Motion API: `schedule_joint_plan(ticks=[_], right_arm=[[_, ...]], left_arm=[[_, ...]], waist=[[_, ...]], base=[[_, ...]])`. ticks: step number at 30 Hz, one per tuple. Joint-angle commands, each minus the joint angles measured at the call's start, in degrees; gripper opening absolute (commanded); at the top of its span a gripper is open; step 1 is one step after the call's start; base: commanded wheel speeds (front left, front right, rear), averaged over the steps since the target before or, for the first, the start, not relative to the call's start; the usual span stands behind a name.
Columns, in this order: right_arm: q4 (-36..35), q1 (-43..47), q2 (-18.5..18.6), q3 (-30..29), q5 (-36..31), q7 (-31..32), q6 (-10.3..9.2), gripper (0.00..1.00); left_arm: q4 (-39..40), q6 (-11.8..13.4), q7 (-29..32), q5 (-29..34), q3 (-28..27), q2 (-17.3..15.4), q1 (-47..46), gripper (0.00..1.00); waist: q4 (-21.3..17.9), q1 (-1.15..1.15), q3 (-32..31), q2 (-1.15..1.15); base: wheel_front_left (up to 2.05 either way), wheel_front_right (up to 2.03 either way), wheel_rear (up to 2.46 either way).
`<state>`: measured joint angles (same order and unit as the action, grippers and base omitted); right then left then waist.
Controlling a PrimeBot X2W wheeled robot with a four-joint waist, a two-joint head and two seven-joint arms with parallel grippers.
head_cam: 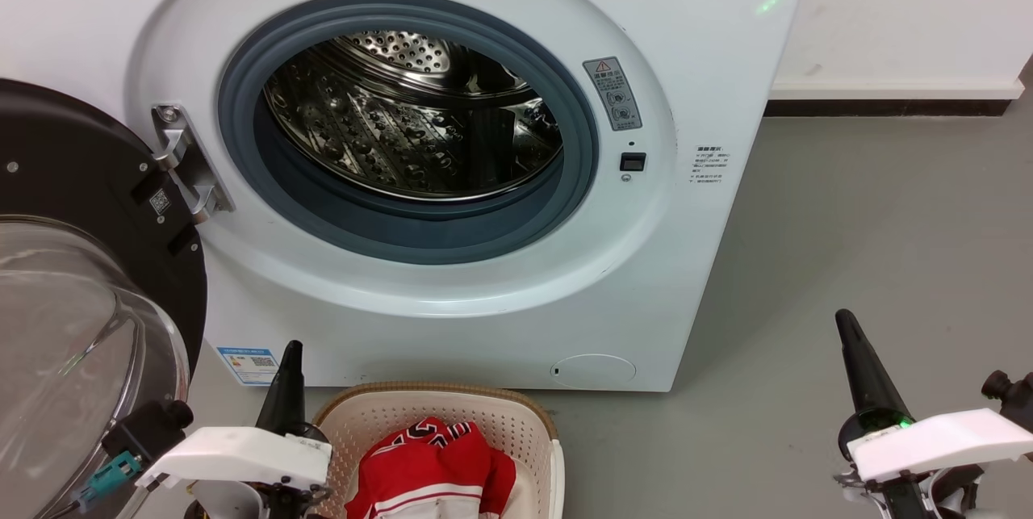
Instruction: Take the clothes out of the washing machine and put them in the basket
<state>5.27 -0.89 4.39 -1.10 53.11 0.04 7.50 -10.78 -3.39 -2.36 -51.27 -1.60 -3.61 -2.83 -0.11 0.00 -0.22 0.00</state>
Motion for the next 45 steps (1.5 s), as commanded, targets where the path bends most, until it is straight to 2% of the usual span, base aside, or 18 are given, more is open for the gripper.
schedule_joint_plan(ticks=[1, 22, 45], right_arm=[[-0.01, -1.51, 0.41, -0.21, 2.37, 0.18, 0.0, 0.0], [3.21, -3.03, 0.45, -1.19, 16.87, 1.76, 0.0, 0.0], [6.0, -4.3, 0.27, -2.26, 29.12, 3.31, 0.0, 0.0]], left_arm=[[0.33, -0.44, 0.42, -2.19, -0.41, -0.12, -1.65, 0.0], [-0.98, -1.86, 3.61, -16.61, -2.15, 0.19, -2.5, 0.0], [-2.18, -3.1, 6.36, -28.94, -3.67, 0.48, -3.12, 0.0]], waist=[[0.0, 0.0, 0.01, 0.0], [0.03, 0.0, 0.13, 0.0], [0.07, 0.0, 0.25, 0.0]], base=[[0.0, 0.0, 0.0], [0.0, 0.0, 0.0], [0.0, 0.0, 0.0]])
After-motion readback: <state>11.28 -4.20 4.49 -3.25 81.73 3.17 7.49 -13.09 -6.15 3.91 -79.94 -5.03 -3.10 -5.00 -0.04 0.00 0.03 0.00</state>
